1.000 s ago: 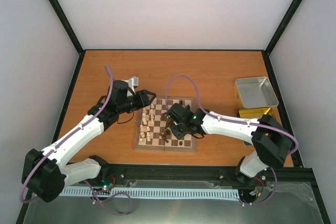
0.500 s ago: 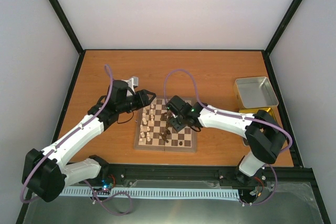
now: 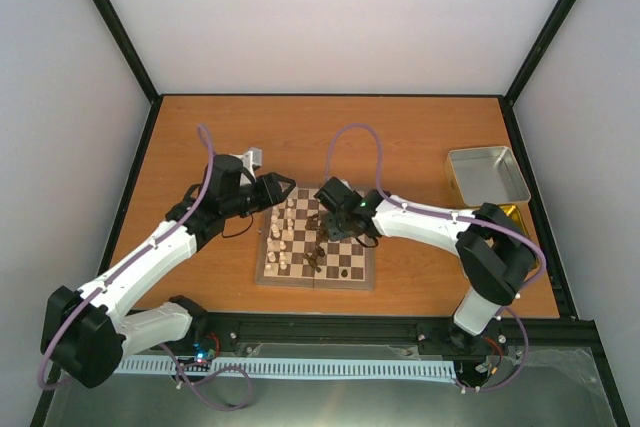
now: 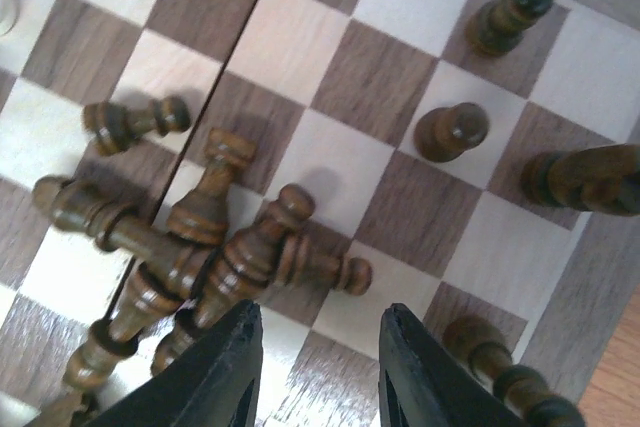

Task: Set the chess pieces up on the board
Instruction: Pick up the chess piece from the chessboard.

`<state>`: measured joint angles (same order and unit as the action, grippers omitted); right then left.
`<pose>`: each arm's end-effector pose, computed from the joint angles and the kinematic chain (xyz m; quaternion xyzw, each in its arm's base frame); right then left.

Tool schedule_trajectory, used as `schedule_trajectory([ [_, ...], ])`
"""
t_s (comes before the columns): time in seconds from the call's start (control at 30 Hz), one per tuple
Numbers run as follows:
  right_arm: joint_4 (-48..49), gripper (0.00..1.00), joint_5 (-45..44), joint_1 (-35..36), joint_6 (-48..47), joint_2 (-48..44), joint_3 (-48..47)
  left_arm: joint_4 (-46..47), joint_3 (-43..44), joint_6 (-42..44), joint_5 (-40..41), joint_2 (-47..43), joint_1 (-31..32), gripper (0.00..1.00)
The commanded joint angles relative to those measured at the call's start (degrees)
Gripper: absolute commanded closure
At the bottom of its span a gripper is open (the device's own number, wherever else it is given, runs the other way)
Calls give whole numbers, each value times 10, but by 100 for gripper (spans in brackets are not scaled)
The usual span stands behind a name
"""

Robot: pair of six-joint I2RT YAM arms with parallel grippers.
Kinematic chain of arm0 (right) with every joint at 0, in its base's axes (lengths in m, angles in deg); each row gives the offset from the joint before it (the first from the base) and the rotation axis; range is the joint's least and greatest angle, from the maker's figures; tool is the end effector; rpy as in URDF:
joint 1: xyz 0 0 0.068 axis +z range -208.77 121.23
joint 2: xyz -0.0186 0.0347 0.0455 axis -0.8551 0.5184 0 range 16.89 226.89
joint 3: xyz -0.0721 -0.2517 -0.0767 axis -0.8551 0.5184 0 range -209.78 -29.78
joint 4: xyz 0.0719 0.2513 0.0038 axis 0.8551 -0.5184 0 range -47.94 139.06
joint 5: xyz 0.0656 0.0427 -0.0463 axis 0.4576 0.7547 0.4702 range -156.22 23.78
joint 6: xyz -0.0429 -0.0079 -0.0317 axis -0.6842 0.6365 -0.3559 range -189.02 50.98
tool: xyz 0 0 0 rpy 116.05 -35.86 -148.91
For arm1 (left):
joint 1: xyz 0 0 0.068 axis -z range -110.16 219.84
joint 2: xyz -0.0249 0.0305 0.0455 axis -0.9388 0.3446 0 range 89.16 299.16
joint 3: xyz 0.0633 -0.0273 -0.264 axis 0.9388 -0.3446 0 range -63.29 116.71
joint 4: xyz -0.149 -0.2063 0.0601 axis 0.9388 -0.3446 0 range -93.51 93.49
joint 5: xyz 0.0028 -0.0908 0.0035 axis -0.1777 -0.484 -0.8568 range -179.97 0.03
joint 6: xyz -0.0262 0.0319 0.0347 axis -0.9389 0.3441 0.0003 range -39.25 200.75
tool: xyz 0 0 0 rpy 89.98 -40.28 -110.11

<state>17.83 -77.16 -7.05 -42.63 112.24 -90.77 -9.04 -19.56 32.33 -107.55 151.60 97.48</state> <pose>0.2071 0.2515 0.1883 -0.1936 0.9537 0.0602 0.2221 0.2089 -0.1215 0.2698 -0.0816 0.8605 -0.4037 0.2998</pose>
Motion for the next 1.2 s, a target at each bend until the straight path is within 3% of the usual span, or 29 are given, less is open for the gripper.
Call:
schedule_trajectory([
  [0.0,-19,67,-30,-14,54,17,-32,2,-2,11,-3,-13,-4,48],
  [0.33,-22,66,-12,-15,77,63,-68,2,-5,10,-7,-21,-4,48],
  [0.6,14,66,27,-18,34,59,-38,2,-4,12,-8,-25,-5,48],
  [0.8,17,74,40,-31,35,33,-13,-1,-6,13,-7,-27,-4,48],
  [1.17,-47,77,40,-29,67,21,-38,3,-8,15,-13,-30,-5,48],
])
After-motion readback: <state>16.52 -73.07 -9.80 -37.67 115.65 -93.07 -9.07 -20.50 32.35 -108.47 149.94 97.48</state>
